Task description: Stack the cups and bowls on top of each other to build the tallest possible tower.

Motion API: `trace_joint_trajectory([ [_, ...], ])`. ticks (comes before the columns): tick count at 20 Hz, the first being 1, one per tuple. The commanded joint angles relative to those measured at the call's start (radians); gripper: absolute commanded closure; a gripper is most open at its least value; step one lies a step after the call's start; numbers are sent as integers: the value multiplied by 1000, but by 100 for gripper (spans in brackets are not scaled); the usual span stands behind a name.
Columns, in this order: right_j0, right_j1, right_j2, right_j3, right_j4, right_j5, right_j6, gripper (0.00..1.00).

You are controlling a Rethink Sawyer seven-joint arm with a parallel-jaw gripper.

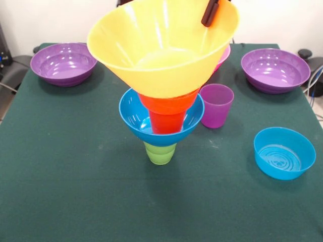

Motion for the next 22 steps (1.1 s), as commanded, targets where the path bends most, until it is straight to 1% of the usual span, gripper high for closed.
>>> trace_joint_trajectory([
  [1, 32, 24, 29, -61, 22, 63, 217, 100],
  [11, 36, 28, 16, -62, 31, 74, 207, 100],
  [22, 44, 28, 10, -59, 24, 75, 230, 100],
])
